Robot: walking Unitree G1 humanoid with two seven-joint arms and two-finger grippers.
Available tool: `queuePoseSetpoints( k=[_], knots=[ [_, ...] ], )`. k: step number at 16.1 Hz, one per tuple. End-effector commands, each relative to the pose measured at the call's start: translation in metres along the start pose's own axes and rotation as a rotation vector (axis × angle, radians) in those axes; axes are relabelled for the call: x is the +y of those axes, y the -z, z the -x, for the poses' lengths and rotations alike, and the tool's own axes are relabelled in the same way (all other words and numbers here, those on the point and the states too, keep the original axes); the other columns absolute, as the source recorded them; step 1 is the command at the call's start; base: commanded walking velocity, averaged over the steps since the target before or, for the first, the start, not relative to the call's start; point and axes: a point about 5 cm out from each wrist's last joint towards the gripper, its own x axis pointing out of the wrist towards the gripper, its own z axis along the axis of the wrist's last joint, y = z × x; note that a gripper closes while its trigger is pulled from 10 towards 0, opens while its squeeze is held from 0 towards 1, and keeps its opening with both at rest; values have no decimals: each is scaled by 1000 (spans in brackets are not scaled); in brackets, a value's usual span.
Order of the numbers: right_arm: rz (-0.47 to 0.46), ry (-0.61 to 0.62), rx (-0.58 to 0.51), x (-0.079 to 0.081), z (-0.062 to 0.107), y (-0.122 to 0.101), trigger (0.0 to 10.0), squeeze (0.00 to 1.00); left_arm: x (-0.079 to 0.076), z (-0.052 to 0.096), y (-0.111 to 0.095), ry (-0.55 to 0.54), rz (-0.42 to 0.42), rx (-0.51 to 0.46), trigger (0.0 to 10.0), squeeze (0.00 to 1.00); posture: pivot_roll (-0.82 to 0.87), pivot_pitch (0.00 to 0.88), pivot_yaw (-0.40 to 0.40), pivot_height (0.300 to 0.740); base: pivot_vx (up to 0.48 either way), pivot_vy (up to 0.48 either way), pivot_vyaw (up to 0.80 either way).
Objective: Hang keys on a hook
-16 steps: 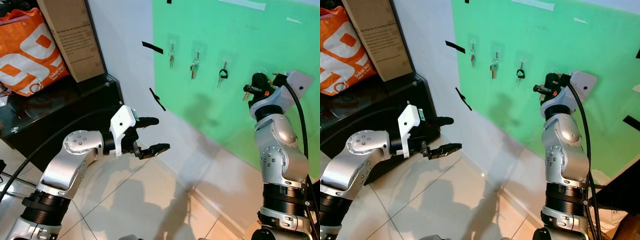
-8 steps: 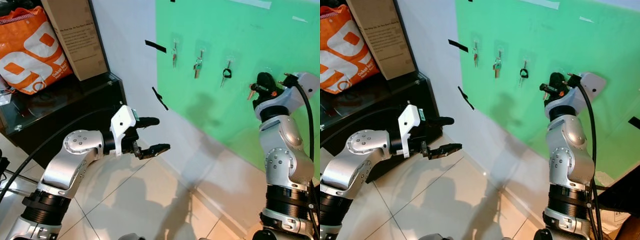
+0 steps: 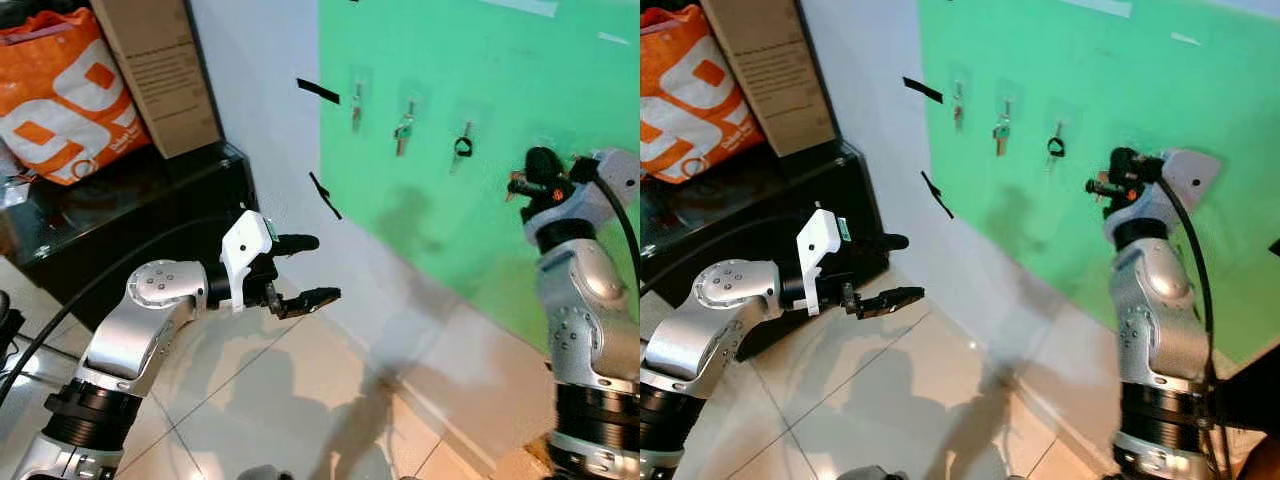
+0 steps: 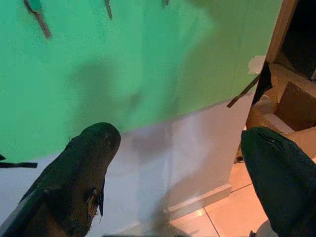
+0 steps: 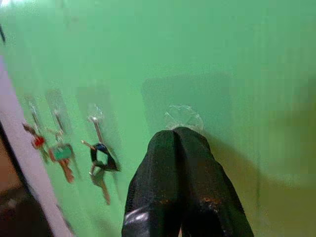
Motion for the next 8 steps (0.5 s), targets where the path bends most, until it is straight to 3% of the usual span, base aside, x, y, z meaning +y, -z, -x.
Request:
queuePoseSetpoints(
  k=[1,6,8],
  knots=[
    [78,69,-79,-17,0,-15,10000,0,2,-1,-1,-5,-3,15,10000,0,-65,0,69,740,0,0,0],
    [249,25,-86,-15,4,-11,10000,0,2,0,0,-5,-5,22,10000,0,-63,0,74,740,0,0,0],
    [265,18,-79,-14,5,-7,10000,0,2,-1,0,-4,-7,23,10000,0,-64,0,75,740,0,0,0]
  ],
)
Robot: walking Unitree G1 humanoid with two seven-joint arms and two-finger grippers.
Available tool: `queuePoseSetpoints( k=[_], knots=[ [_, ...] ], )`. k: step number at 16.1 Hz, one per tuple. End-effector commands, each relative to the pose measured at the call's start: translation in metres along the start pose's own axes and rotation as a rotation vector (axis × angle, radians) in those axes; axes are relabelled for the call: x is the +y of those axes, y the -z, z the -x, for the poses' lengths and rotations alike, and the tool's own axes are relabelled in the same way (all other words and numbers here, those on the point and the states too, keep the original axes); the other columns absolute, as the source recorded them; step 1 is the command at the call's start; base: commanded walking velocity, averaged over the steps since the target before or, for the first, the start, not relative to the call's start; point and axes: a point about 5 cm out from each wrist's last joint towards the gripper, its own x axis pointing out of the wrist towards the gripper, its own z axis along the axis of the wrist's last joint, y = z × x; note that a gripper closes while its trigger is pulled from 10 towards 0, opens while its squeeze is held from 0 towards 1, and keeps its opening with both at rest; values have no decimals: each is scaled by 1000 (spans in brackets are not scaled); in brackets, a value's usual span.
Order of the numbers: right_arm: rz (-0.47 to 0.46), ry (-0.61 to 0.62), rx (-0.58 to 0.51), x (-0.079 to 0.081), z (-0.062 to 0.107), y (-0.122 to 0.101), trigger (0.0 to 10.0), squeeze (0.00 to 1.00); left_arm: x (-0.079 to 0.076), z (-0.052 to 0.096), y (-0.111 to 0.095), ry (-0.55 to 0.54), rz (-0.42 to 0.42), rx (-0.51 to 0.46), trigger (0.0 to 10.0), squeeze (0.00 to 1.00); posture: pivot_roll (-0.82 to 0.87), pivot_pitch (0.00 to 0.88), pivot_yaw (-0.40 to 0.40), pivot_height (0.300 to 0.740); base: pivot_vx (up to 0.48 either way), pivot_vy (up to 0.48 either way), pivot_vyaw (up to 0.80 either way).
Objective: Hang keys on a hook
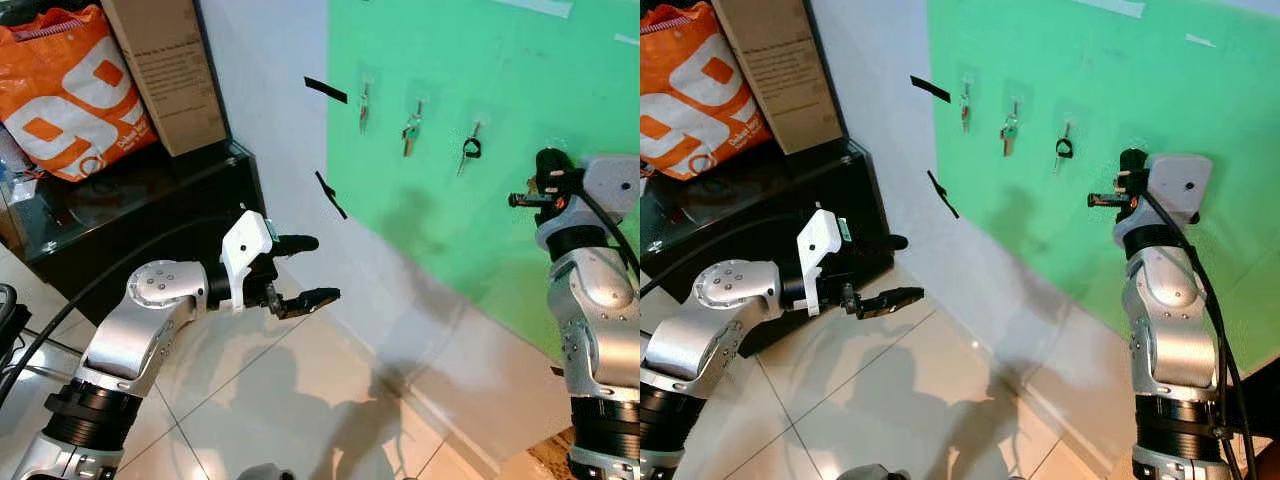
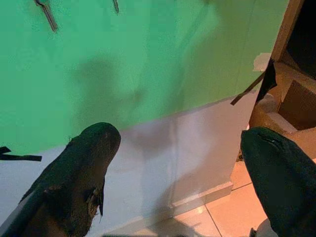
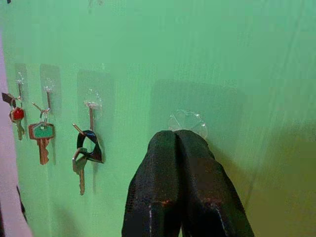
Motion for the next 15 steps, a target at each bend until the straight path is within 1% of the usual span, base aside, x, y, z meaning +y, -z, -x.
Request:
queuePoseSetpoints(
  k=[1,4,7,9,12,14,15],
  knots=[
    [29,36,-26,-10,-1,-5,10000,0,1,-1,-1,-1,-9,15,10000,0,-65,0,76,740,0,0,0],
    [4,62,-16,-11,1,-1,10000,0,2,-2,-1,1,-10,15,10000,0,-71,0,79,740,0,0,0],
    [-7,57,-11,-9,1,1,10000,0,1,-3,-1,1,-9,13,10000,0,-70,0,78,740,0,0,0],
    [-31,41,-7,-7,0,1,10000,0,1,-2,-1,0,-9,14,10000,0,-69,0,78,740,0,0,0],
    [-58,28,52,-5,2,11,10000,0,1,-3,-1,0,-11,18,10000,0,-69,0,78,740,0,0,0],
    [-71,43,90,-5,4,17,10000,0,2,-3,-1,1,-12,19,10000,0,-69,0,80,740,0,0,0],
    [-95,62,95,-5,5,19,10000,0,2,-3,-1,1,-13,19,10000,0,-70,0,81,740,0,0,0]
  ],
)
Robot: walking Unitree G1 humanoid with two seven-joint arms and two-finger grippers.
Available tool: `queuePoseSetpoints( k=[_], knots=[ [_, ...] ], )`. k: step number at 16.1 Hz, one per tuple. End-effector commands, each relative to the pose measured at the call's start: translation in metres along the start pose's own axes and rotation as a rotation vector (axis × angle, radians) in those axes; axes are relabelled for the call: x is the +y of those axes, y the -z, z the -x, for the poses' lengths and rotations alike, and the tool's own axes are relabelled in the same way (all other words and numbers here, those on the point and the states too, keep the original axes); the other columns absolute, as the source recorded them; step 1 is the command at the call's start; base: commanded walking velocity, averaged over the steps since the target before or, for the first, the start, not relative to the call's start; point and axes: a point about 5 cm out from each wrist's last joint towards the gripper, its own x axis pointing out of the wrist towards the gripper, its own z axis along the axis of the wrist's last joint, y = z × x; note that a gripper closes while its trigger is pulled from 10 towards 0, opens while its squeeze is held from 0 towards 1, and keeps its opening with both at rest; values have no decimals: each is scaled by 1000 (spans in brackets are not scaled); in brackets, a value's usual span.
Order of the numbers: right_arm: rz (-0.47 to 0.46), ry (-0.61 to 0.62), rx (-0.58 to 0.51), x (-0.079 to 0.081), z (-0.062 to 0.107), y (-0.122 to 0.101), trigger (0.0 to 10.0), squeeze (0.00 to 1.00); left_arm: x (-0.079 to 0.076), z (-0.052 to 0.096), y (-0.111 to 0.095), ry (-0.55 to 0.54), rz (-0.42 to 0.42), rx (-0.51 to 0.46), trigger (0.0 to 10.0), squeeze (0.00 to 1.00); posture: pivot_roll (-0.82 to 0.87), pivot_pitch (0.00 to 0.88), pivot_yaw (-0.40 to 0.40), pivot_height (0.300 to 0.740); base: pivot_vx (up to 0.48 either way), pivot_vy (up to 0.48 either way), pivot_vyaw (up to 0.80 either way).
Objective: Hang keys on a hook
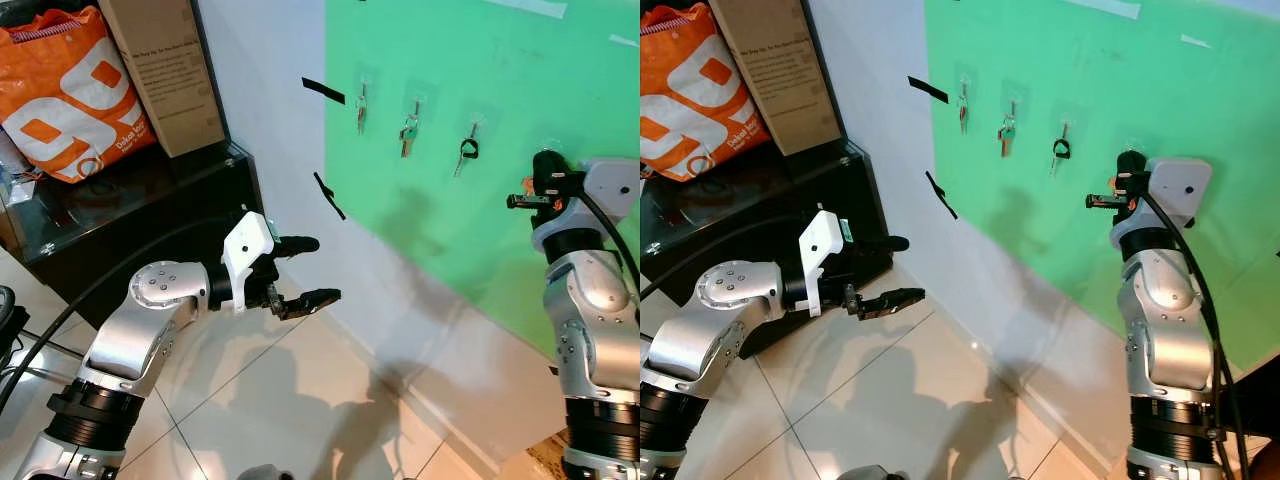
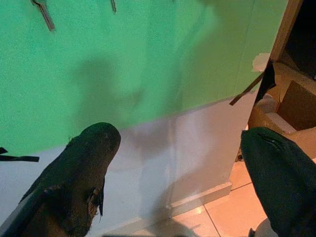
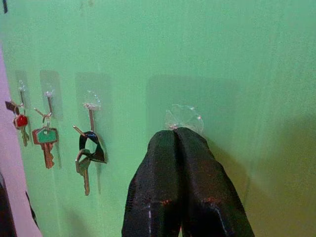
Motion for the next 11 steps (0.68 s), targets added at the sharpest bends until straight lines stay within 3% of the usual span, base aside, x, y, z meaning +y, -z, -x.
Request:
queuePoseSetpoints(
  k=[1,8,11],
  knots=[
    [-25,59,72,-10,3,13,10000,1000,3,-1,-3,0,-21,16,10000,0,-72,0,83,740,0,0,0],
    [-29,67,59,-12,1,11,10000,1000,2,-1,-4,1,-26,13,10000,0,-68,0,80,740,0,0,0],
    [-79,58,-48,-10,1,-3,10000,1000,3,-1,-4,-1,-27,13,10000,0,-63,0,80,740,0,0,0]
  ],
)
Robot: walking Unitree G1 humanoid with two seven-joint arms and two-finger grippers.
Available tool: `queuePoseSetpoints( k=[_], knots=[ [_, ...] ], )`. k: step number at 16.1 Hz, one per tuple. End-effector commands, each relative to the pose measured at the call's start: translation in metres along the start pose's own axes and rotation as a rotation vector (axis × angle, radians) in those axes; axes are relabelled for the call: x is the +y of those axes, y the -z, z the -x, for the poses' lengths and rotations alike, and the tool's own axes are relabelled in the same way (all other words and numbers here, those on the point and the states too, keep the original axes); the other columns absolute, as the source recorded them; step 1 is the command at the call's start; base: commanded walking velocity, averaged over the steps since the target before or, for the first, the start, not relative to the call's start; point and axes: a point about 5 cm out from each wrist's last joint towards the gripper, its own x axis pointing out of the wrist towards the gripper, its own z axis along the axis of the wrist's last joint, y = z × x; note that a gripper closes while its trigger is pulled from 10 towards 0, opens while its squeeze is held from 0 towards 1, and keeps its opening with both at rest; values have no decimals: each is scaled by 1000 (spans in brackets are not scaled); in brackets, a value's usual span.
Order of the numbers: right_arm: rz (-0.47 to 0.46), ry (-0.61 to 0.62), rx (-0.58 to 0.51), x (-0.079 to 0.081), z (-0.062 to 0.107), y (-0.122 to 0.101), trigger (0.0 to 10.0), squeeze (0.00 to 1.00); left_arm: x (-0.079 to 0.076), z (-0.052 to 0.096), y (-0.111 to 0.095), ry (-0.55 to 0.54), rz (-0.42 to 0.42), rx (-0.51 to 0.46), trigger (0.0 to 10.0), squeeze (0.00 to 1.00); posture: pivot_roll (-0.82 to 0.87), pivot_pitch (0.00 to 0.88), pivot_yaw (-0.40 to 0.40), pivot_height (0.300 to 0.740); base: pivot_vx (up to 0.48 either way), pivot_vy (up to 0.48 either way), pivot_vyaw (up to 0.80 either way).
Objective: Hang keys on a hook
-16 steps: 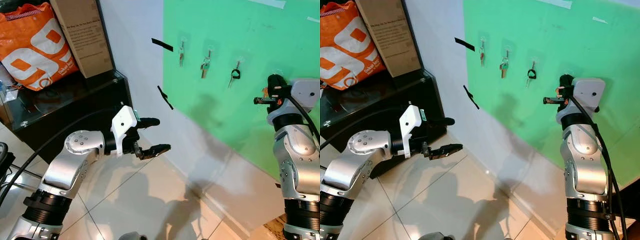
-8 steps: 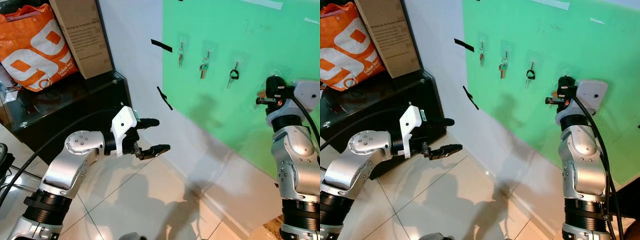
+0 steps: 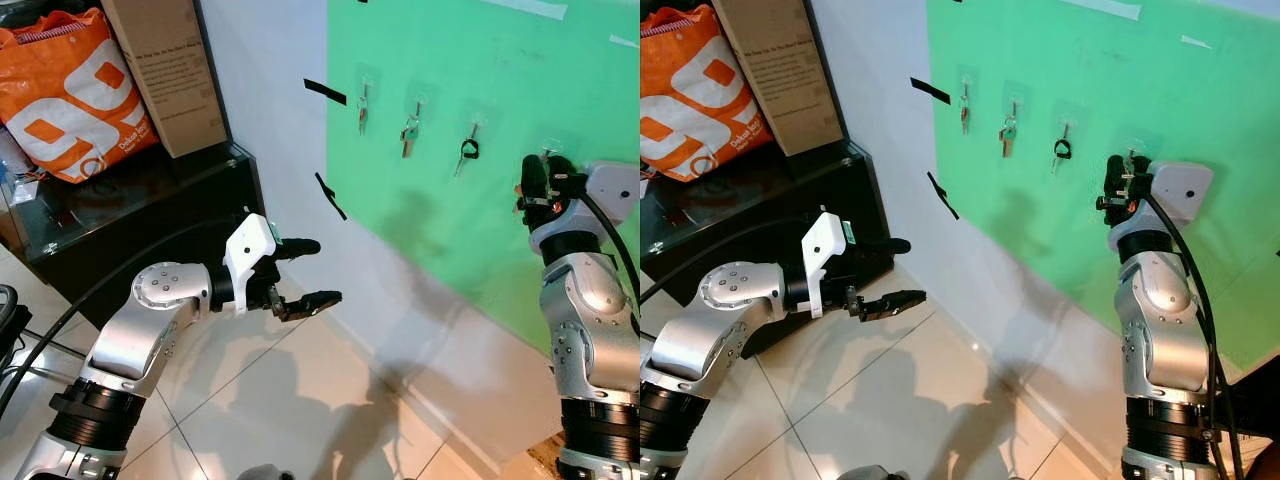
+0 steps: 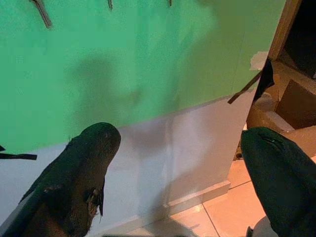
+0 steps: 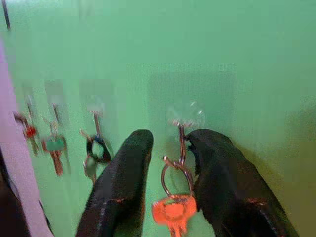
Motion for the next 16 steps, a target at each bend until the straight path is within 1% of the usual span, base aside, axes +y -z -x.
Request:
queuePoseSetpoints(
  k=[1,2,3,4,6,7,9,10,11,12,13,14,15,16],
  knots=[
    [-46,55,-107,-12,1,-17,10000,1000,3,0,-5,-9,-30,6,10000,0,-65,0,81,740,0,0,0],
    [-40,58,-131,-12,2,-20,10000,1000,4,0,-5,-12,-29,5,10000,0,-67,0,82,740,0,0,0],
    [-46,80,-191,-14,5,-27,10000,1000,3,-1,-4,-18,-22,-1,10000,0,-72,0,85,740,0,0,0],
    [-45,99,-226,-15,8,-32,10000,1000,3,-1,-3,-20,-14,-6,10000,0,-73,0,86,740,0,0,0],
    [-29,118,-242,-16,13,-33,10000,1000,2,-4,-3,-34,-10,-21,10000,0,-76,0,83,740,0,0,0],
    [-15,127,-230,-15,16,-32,10000,1000,3,-5,-5,-61,-6,-45,10000,0,-74,0,76,740,0,0,0],
    [31,101,-204,-7,29,-28,10000,1000,10,-9,-9,-189,-5,-95,10000,0,-72,0,69,740,0,0,0],
    [56,87,-51,3,42,-6,10000,1000,17,-9,-6,-348,20,-132,10000,0,-83,0,72,740,0,0,-800],
    [18,69,115,17,66,22,10000,1000,18,-2,7,-531,40,-136,10000,0,-104,0,78,740,0,0,-800],
    [32,59,144,21,71,27,10000,1000,15,1,12,-561,40,-123,10000,0,-104,0,78,740,0,0,-800],
    [65,50,185,25,76,33,10000,1000,10,3,19,-595,47,-106,10000,0,-104,0,78,740,0,0,-800],
    [102,55,240,24,78,40,10000,1000,5,5,26,-627,61,-85,10000,0,-106,0,56,740,0,0,-800],
    [154,74,304,16,81,49,10000,1000,-3,3,38,-661,85,-29,10000,0,-84,0,26,740,0,0,-788],
    [198,50,343,11,84,55,10000,1000,-10,4,46,-699,99,1,10000,0,-51,0,-16,740,0,0,-788]
  ],
)
